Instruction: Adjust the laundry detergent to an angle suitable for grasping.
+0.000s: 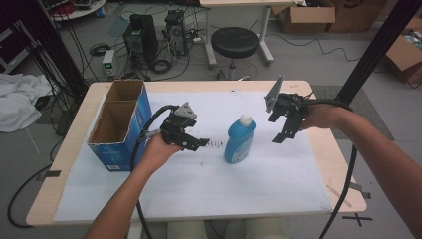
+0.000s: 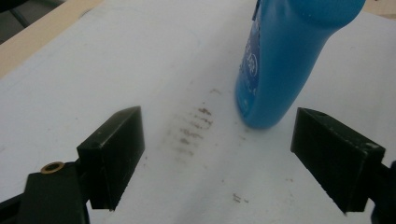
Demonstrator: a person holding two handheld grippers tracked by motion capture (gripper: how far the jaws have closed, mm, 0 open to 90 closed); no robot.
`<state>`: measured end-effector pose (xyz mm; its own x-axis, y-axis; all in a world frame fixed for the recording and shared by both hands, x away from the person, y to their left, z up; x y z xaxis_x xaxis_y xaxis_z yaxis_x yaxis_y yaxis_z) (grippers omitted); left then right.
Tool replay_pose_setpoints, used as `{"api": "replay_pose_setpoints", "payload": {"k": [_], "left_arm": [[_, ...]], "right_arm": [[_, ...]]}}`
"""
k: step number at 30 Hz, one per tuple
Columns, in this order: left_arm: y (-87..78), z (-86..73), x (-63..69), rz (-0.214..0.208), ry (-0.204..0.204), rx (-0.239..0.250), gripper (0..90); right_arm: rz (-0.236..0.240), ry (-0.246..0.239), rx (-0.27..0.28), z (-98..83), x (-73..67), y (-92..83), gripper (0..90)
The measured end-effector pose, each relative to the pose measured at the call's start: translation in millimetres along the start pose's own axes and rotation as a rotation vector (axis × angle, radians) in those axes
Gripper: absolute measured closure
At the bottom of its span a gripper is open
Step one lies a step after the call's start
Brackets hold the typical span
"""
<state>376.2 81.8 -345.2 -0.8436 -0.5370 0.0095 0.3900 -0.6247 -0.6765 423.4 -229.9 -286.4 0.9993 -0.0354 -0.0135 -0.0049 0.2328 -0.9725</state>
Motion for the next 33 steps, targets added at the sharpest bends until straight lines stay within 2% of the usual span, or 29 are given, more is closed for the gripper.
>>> {"api": "replay_pose_setpoints", "payload": {"k": [9,14,20,24,33], "left_arm": [[2.7,-2.4,3.6,-0.003,-0.008,0.026,16.0],[2.7,-2.2,7.8,-0.004,-0.006,0.057,16.0],[4.4,-2.5,16.2,-0.002,-0.02,0.09,16.0],[6.4,-1.6,23.0,0.0,-0.011,0.114,16.0],[18.4,-2.7,35.0,-0.017,-0.017,0.146,16.0]], "right_arm": [[0.004,0.01,-0.001,-1.5,0.1,1.5,18.6],[0.007,0.009,0.001,-1.8,0.6,2.7,18.6],[0.007,0.009,0.002,-1.5,0.8,2.8,18.6],[0.007,0.01,0.002,-1.5,0.7,3.0,18.6],[0.009,0.01,0.005,-2.0,0.5,3.2,18.6]]}}
Point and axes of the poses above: each handheld gripper's, and its own axes: y roughly forward along the jaws, z roughly out of its top, x roughly to its right, the point moved 1 cm from there along y, roughly forward along the jaws, and after that the axes turned 1 degree about -x, right-handed, at the moved point
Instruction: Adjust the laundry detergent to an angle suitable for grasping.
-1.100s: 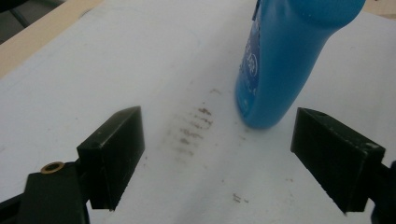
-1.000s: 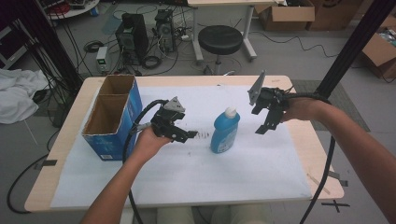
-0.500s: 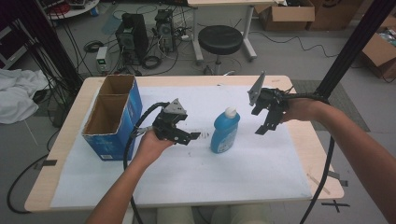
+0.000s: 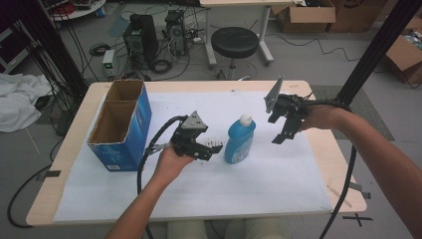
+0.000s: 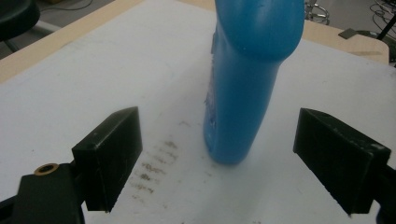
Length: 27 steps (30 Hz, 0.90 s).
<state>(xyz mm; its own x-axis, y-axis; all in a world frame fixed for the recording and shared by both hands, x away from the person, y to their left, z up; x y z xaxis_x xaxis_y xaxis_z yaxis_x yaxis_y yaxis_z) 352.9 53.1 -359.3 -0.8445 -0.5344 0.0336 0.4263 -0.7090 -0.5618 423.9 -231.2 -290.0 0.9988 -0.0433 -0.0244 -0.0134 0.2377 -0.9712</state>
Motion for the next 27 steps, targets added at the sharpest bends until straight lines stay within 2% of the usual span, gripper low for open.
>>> {"api": "replay_pose_setpoints", "payload": {"k": [13,27], "left_arm": [[14.9,-2.9,13.9,0.008,-0.022,0.063,16.0],[32.3,-6.4,21.3,0.022,-0.036,0.119,15.9]], "right_arm": [[-0.001,0.0,-0.001,-0.1,0.1,-0.3,18.6],[-0.002,0.003,0.001,-0.4,0.0,-0.6,18.6]]}}
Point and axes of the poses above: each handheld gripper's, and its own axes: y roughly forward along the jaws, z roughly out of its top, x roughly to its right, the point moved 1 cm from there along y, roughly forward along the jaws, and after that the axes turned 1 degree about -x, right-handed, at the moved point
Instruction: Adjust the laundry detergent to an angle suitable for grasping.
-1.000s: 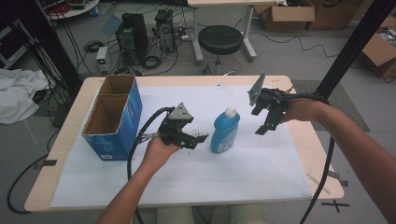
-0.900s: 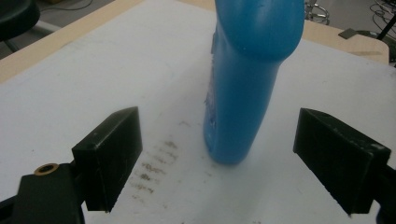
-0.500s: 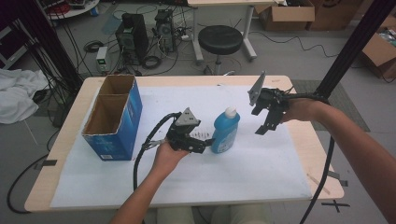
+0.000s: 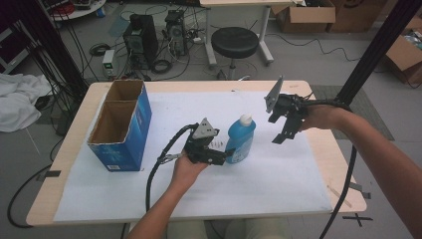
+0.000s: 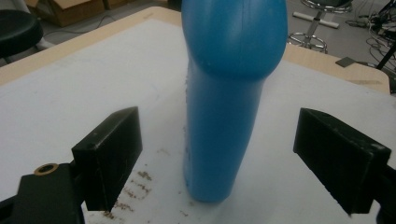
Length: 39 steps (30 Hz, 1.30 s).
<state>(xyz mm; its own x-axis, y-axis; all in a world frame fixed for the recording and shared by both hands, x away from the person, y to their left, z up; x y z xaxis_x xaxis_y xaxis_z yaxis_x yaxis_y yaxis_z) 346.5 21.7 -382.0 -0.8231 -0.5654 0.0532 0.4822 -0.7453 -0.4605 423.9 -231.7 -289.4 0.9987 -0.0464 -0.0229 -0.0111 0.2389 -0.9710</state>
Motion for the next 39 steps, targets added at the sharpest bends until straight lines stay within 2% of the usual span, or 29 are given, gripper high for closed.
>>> {"api": "replay_pose_setpoints", "payload": {"k": [6,23,39], "left_arm": [[9.9,1.3,2.0,0.011,-0.036,0.049,15.9],[38.5,3.3,9.9,0.01,-0.054,0.076,15.9],[52.7,5.4,10.2,0.051,-0.09,0.123,16.0]], "right_arm": [[0.001,-0.002,-0.001,0.5,0.2,0.4,18.6],[0.002,-0.003,0.002,0.8,0.0,1.2,18.6],[0.004,0.001,0.008,-2.0,1.2,2.5,18.6]]}}
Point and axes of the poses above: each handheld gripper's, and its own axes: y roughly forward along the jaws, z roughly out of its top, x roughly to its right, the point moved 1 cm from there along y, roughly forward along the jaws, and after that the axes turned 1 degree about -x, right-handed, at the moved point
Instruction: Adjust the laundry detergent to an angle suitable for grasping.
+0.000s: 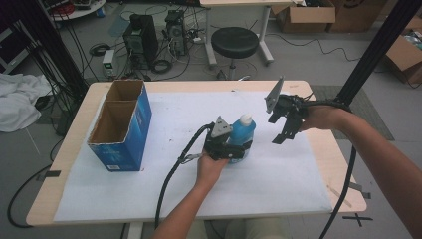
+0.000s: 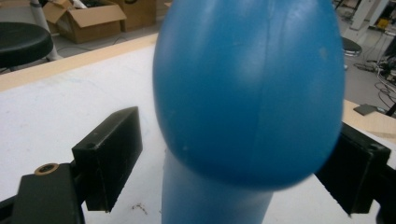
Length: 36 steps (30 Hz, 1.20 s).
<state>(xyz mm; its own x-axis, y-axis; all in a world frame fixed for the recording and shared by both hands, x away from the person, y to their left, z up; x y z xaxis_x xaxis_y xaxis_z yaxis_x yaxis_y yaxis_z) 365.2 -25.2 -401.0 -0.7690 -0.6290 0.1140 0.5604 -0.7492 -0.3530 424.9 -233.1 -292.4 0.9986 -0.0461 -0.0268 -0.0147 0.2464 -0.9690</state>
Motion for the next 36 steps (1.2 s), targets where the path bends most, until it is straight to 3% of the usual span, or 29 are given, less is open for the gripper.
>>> {"api": "replay_pose_setpoints", "payload": {"k": [36], "left_arm": [[2.0,-0.8,1.1,-0.009,0.025,0.029,31.3]], "right_arm": [[-0.001,-0.001,0.001,1.9,0.2,-1.5,18.6]]}}
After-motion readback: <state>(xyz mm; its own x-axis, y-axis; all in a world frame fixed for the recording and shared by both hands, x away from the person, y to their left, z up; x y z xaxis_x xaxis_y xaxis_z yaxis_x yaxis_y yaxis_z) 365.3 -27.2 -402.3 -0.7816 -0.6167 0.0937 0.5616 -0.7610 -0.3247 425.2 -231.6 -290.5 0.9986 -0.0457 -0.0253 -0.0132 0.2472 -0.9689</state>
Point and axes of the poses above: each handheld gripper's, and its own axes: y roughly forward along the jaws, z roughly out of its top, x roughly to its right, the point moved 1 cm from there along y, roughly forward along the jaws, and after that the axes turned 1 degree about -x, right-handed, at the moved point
